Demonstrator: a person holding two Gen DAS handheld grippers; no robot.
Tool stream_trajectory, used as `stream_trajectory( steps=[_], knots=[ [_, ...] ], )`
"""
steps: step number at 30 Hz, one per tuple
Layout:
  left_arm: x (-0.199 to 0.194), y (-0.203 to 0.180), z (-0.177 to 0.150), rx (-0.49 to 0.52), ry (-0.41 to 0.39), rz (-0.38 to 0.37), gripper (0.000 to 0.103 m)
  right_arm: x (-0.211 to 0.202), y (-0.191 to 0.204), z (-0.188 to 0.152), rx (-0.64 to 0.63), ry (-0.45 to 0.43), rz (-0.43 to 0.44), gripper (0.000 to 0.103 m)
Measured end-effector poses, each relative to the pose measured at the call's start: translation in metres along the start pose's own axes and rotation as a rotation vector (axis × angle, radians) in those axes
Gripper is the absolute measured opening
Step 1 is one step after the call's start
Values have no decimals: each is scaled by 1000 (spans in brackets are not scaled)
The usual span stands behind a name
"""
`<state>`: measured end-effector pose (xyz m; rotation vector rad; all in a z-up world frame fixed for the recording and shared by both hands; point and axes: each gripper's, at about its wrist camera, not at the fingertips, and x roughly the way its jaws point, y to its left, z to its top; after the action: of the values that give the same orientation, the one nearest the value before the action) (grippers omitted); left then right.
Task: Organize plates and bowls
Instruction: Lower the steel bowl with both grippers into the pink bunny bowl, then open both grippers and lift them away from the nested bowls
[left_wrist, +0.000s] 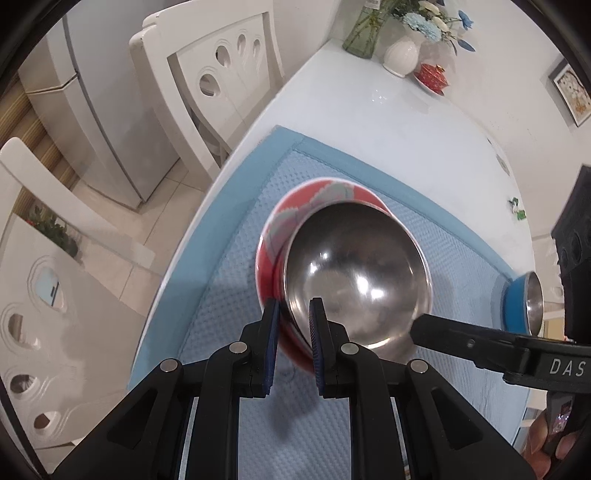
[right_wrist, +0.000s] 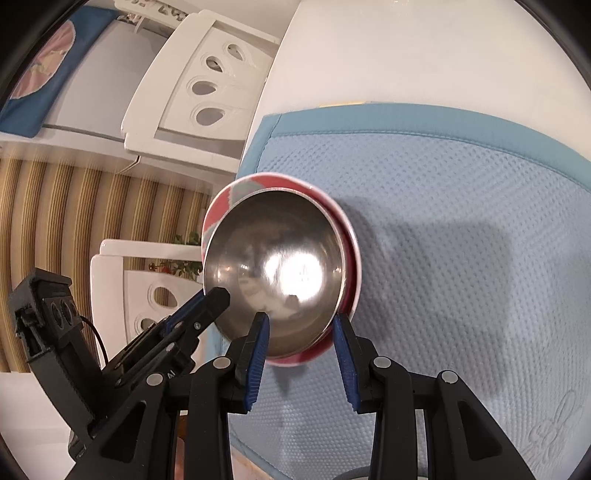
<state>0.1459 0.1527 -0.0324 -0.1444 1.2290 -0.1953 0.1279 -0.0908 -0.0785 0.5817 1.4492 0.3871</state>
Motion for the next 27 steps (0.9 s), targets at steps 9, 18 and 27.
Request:
stream_trajectory(
  steps=[9,18,27],
  knots=[
    [-7,-2,-10,-9,28,-24,15,7,8,-12,0,32,-31,34],
    [-22,-10,-25,-7,72,-9,33,-12,8,-32,32,-4,-87,52],
    [-35,-30,-50,36,102,11,75,-40,-11,-73,113,-52,-108,53]
  ],
)
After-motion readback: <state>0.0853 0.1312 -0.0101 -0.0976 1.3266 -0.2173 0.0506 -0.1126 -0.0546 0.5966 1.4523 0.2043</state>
